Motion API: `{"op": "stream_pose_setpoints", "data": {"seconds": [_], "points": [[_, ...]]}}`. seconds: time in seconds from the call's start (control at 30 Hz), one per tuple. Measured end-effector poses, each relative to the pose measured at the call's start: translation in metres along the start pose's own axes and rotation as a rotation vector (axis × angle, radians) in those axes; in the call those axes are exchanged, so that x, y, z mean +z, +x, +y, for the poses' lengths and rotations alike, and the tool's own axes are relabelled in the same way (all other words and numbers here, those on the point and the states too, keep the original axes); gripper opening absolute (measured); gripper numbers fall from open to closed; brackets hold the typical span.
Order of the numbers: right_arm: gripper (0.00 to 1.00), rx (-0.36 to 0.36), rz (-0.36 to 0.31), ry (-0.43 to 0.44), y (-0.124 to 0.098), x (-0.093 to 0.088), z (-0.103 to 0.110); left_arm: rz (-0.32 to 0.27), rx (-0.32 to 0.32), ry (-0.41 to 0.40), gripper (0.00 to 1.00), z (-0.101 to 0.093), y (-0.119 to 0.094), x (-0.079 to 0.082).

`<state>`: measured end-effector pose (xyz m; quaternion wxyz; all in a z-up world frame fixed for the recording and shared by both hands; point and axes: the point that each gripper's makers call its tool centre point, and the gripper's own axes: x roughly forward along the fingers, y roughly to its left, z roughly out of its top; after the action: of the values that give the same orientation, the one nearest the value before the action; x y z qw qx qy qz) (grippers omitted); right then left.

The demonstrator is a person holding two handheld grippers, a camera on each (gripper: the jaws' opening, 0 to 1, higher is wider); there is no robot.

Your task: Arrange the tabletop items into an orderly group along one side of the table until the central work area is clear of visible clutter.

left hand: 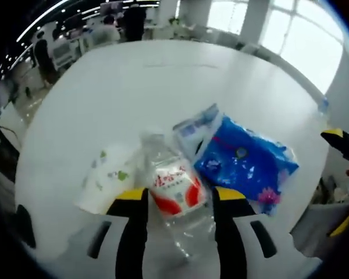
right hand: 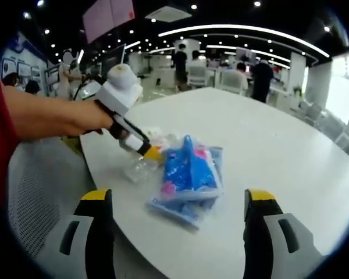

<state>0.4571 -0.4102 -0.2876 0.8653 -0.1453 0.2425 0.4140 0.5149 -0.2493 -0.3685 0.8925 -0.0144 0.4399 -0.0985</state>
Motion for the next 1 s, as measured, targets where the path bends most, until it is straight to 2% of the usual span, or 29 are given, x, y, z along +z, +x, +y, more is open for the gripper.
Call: {"op": "stream_pose_setpoints", "data": {"seconds": [0.13, 0.3, 0.47, 1.0], "points": [[0.92, 0.002, 0.001, -0.002, 0.000, 0.000, 0.001, 0.009, 0.012, 0.015, 0.38, 0.004, -0.004, -0.003], [0.92, 0.007, 0.006, -0.006, 0.001, -0.001, 0.002, -0.021, 0.022, -0.027, 0.41, 0.006, -0.002, 0.003], [0.92, 0.008, 0.006, -0.002, 0.001, -0.002, 0.001, -0.032, 0.039, -0.027, 0.41, 0.008, 0.003, 0.009], [0.92, 0.012, 0.009, 0.005, 0.001, -0.003, 0.001, -0.018, 0.069, -0.019, 0.42, 0.013, 0.024, 0.018]]}}
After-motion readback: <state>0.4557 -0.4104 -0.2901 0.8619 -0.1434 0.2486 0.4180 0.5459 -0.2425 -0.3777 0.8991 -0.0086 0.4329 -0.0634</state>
